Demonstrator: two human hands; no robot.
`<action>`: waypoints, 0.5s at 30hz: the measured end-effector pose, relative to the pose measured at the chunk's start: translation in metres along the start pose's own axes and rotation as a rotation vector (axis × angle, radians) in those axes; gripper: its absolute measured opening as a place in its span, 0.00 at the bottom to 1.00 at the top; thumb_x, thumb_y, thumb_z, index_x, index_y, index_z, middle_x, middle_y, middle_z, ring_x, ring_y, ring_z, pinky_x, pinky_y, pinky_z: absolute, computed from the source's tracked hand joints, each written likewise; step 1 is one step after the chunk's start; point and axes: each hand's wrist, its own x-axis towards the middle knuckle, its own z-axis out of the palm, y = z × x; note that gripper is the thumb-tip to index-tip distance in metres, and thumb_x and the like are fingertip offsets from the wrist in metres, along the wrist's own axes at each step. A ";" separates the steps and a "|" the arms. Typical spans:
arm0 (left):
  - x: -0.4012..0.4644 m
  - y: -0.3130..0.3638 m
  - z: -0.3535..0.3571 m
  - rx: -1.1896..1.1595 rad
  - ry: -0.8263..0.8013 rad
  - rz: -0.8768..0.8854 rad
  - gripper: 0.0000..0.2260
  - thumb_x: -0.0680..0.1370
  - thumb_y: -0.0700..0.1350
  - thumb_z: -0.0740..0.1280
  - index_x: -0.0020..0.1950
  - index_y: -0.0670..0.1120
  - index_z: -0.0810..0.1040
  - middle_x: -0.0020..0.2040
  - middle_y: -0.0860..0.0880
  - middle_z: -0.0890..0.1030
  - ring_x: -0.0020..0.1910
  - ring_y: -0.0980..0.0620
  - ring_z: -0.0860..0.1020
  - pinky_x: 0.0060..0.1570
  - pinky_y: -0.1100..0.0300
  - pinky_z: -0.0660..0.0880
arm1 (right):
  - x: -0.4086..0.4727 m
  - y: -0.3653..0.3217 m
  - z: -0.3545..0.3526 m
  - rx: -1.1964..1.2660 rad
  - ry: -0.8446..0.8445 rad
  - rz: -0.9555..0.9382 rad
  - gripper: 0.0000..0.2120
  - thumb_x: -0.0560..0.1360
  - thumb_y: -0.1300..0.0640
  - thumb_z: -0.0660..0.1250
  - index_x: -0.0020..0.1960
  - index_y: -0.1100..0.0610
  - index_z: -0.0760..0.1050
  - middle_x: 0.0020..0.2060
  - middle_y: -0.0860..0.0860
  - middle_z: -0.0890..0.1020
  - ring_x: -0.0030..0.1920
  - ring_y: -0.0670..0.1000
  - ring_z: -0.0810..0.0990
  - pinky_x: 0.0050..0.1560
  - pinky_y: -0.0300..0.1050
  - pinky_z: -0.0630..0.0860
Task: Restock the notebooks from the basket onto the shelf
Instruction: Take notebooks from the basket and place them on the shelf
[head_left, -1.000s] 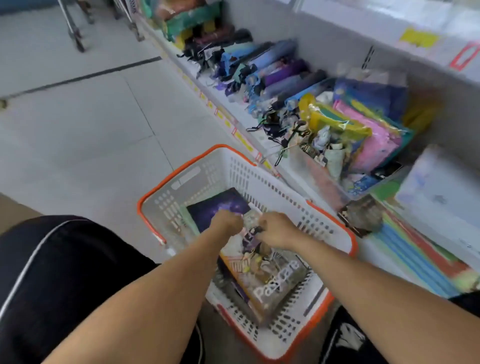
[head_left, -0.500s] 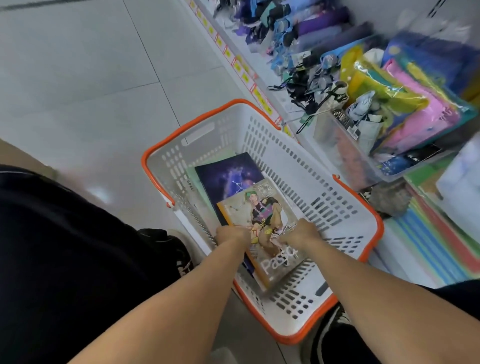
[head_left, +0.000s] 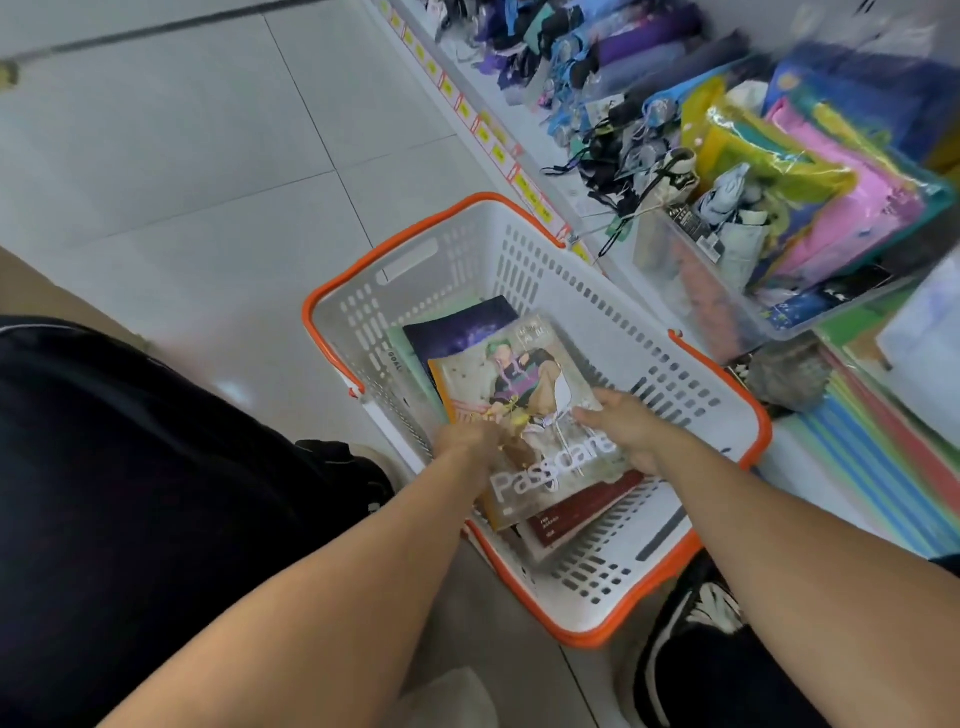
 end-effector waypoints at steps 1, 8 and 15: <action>-0.004 0.004 -0.004 -0.052 0.027 0.021 0.21 0.66 0.37 0.75 0.58 0.40 0.78 0.50 0.41 0.82 0.45 0.44 0.80 0.43 0.55 0.78 | -0.002 -0.006 0.000 0.021 0.002 -0.030 0.20 0.78 0.60 0.68 0.70 0.52 0.71 0.49 0.41 0.82 0.35 0.35 0.77 0.37 0.36 0.67; -0.024 0.045 -0.037 -0.234 -0.245 0.224 0.07 0.78 0.39 0.68 0.56 0.43 0.78 0.47 0.44 0.85 0.39 0.47 0.85 0.34 0.53 0.81 | -0.003 -0.063 -0.002 0.245 -0.025 -0.153 0.09 0.79 0.48 0.66 0.58 0.46 0.77 0.61 0.46 0.81 0.60 0.47 0.77 0.70 0.58 0.66; -0.018 0.069 -0.058 -0.311 0.123 0.446 0.05 0.81 0.41 0.64 0.51 0.50 0.77 0.50 0.47 0.83 0.46 0.47 0.83 0.37 0.54 0.82 | 0.016 -0.004 0.023 0.266 0.057 0.353 0.28 0.77 0.48 0.69 0.72 0.61 0.67 0.68 0.60 0.72 0.66 0.59 0.74 0.58 0.54 0.78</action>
